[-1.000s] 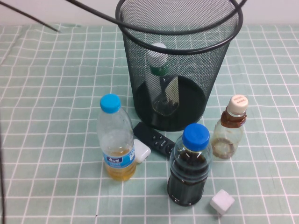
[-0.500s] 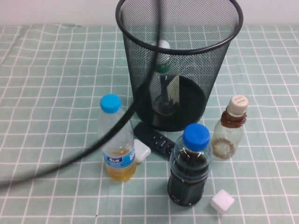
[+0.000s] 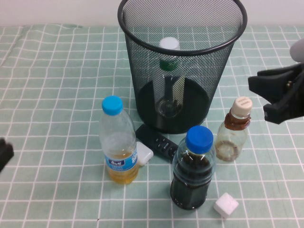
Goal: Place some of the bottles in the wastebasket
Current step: Pick up a bottle from the table with right arm
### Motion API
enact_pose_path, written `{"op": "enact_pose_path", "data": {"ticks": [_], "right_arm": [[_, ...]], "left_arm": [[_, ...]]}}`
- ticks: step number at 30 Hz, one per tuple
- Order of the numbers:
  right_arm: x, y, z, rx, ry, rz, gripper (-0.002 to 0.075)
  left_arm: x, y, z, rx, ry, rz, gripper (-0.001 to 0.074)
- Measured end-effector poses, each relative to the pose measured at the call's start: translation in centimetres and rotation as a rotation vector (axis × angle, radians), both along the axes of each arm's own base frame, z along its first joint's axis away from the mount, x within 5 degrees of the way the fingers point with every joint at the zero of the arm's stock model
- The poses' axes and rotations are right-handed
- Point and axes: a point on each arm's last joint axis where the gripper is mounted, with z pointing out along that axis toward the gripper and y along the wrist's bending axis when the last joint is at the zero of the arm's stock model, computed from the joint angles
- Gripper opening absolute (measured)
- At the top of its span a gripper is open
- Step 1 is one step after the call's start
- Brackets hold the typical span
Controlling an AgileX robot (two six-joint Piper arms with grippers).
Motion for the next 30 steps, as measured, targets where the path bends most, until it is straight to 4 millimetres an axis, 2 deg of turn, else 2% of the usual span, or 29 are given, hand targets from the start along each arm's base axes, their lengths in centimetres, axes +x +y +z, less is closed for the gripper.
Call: {"op": "enact_pose_path", "data": {"ticks": [5,7,10,17,23,25,29,30], "right_arm": [[0.6,-0.1,0.0,-0.012,-0.071,-0.043,0.044],[1.0,0.0,-0.4,-0.017,-0.062,-0.053,0.0506],[2.1,0.3,-1.8,-0.031,-0.016,-0.06,0.0539],[5.1,1.1,-5.4,-0.069,0.077,-0.092,0.0551],[6.5,2.5,-8.0,-0.112,0.109,-0.068,0.0533],[6.7,2.7,-8.5,-0.117,0.118,-0.067,0.0472],[6.9,2.8,-8.8,-0.118,0.128,-0.07,0.0262],[6.9,2.8,-8.8,-0.118,0.128,-0.07,0.0265]], "left_arm": [[-1.5,1.2,-4.8,-0.143,-0.143,0.034,-0.0003],[-1.7,1.4,-6.6,-0.173,-0.179,0.046,-0.0003],[-1.7,1.5,-9.3,-0.173,-0.168,0.054,-0.0003],[-1.1,1.2,-13.9,-0.111,-0.063,0.059,-0.0004],[-1.1,1.2,-14.8,-0.098,-0.042,0.059,-0.0004],[-1.1,1.2,-14.8,-0.098,-0.042,0.059,-0.0004],[-1.1,1.2,-14.8,-0.1,-0.041,0.059,-0.0004],[-1.1,1.2,-14.8,-0.1,-0.041,0.059,-0.0004]]}}
